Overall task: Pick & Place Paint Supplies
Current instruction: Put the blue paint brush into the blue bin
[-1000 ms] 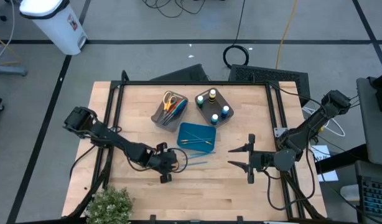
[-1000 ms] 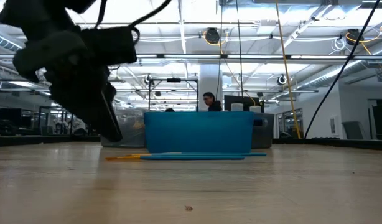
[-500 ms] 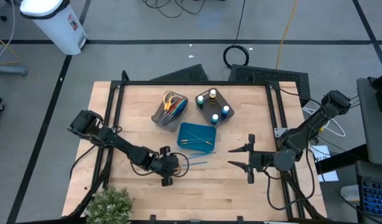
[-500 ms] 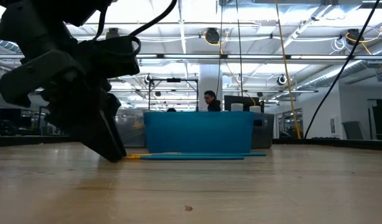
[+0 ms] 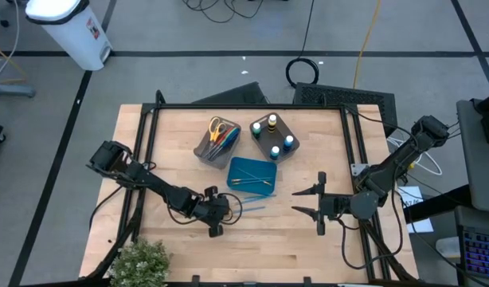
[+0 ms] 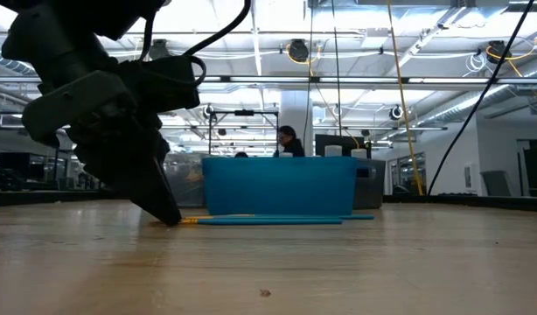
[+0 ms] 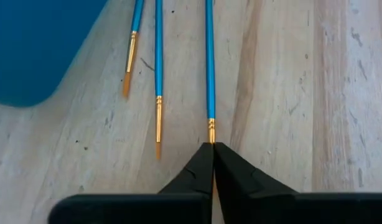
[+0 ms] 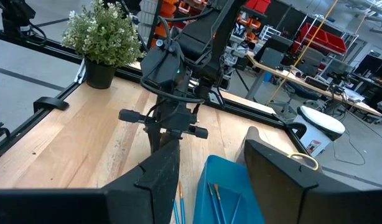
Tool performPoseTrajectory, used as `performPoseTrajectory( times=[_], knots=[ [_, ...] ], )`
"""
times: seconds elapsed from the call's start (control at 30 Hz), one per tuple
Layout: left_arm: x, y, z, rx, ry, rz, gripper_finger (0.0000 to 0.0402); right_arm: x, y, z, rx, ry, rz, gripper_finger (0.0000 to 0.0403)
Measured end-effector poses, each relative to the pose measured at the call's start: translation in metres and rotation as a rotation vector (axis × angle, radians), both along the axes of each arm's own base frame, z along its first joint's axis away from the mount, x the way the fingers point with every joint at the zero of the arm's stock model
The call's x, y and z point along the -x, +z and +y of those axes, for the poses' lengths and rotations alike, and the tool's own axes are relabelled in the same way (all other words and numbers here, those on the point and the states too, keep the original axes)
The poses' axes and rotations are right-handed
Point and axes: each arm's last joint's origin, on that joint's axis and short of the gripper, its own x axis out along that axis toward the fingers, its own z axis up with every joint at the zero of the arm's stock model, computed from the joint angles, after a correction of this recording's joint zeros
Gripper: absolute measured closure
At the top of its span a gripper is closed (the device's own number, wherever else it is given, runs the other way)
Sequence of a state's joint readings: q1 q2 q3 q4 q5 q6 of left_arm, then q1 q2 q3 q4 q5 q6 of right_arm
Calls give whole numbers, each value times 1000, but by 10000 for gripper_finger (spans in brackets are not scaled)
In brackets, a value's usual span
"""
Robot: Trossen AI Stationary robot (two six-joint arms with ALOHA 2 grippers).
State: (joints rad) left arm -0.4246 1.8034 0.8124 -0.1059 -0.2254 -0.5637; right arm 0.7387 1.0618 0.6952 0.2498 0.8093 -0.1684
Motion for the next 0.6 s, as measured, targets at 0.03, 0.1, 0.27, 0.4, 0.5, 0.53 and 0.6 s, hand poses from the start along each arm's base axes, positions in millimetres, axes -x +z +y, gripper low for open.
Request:
performPoseTrajectory(
  times=[0.03,0.1,0.27,0.4,0.5,0.53,0.6],
  knots=[
    [0,0,0,1,0,1,388,0,0,0,0,0,0,232],
    [0,0,0,-2,-5,0,383,0,0,0,0,0,0,232],
    [0,0,0,-2,-8,3,396,0,0,0,0,0,0,232],
    [1,2,0,8,-10,-5,398,0,0,0,0,0,0,232],
    [1,11,-1,28,-9,-33,397,0,0,0,0,0,0,232],
    [2,14,-1,28,-13,-39,398,0,0,0,0,0,0,232],
    [5,21,-2,14,-13,-59,399,0,0,0,0,0,0,232]
  ],
)
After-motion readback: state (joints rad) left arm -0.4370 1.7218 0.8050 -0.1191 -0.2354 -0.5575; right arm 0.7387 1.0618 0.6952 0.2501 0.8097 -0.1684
